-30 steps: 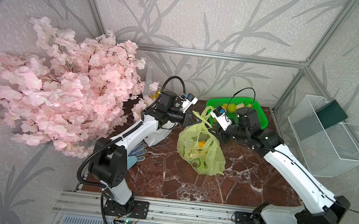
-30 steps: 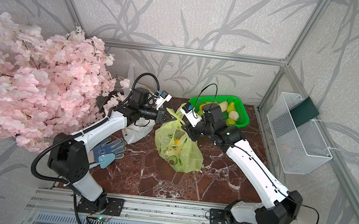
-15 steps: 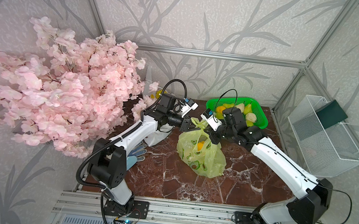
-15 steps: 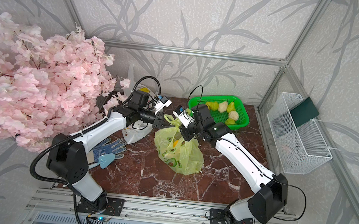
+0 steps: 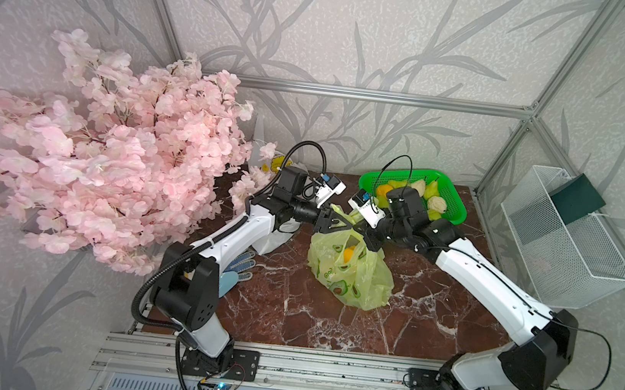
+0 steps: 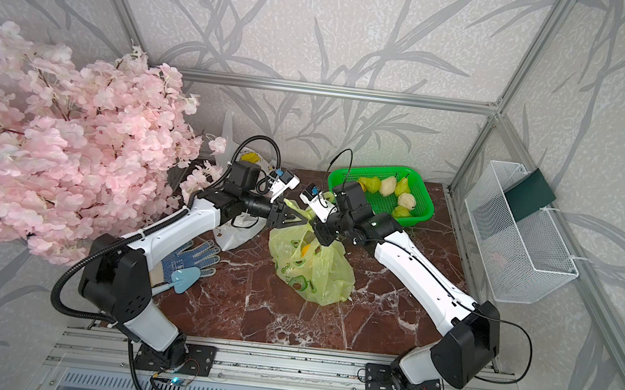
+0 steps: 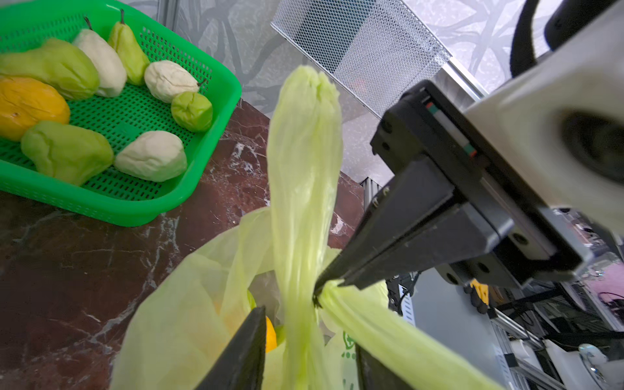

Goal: Place the pears into plastic bags & tie knots
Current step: Tie the plastic bag at the center of the board.

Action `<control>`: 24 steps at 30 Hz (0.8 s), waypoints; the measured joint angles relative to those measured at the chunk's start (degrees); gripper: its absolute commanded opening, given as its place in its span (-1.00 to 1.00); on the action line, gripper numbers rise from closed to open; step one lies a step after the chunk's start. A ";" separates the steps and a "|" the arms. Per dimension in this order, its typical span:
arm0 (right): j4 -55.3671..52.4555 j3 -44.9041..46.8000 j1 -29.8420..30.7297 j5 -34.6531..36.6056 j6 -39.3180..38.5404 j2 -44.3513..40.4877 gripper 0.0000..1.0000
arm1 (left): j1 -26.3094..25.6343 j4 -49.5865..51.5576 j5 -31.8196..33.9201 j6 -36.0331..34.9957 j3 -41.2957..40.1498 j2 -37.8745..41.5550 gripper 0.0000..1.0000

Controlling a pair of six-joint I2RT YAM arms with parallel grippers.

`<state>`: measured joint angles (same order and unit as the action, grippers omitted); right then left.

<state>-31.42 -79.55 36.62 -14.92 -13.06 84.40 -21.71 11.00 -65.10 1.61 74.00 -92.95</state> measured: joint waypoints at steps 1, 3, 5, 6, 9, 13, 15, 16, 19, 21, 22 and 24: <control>0.09 0.00 0.00 -0.13 0.07 0.00 -1.00 | -0.02 -1.46 0.55 1.64 0.00 -0.04 -0.36; 0.28 0.00 -0.15 -0.26 0.44 0.00 -0.94 | -0.15 -4.39 1.42 4.90 0.00 -0.26 -0.54; 0.31 0.00 -0.39 -0.63 1.05 -0.02 -0.65 | -0.20 -6.38 2.21 7.34 0.00 -0.52 -0.76; 0.31 0.02 -0.68 -1.11 1.79 -0.11 -0.39 | -0.20 -7.13 2.47 8.35 -0.02 -0.61 -0.86; 0.74 0.66 -3.76 -4.74 6.69 -1.29 -0.05 | -0.20 -9.01 3.52 9.88 -0.57 -0.66 -0.96; 1.36 0.68 -13.66 -10.75 19.45 -4.44 0.22 | -0.22 -11.26 4.68 10.01 -2.95 0.00 -1.00; 0.42 -0.90 -17.46 -12.33 25.22 -4.66 0.26 | -0.35 -12.33 5.20 9.99 -4.37 0.57 -1.00; -0.35 -2.21 -18.27 -13.00 27.34 -4.15 0.27 | -0.48 -12.59 5.33 9.94 -4.76 0.74 -1.00; -1.60 -6.01 -18.08 -15.08 31.50 -1.77 0.27 | -1.01 -13.05 5.51 9.60 -4.85 0.85 -1.00; -2.38 -7.98 -17.77 -15.87 32.76 0.13 0.24 | -1.29 -13.09 5.53 9.40 -4.85 0.85 -1.00; -2.75 -8.85 -17.53 -16.35 33.27 1.29 0.22 | -1.49 -13.09 5.53 9.31 -4.85 0.85 -1.00; -3.30 -9.75 -17.25 -17.09 33.73 3.15 0.15 | -1.55 -13.09 5.53 9.09 -4.85 0.92 -1.00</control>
<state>-34.72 -89.30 19.38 -32.01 20.67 87.55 -23.27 -2.09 -59.57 10.70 69.14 -92.03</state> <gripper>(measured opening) 0.602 0.048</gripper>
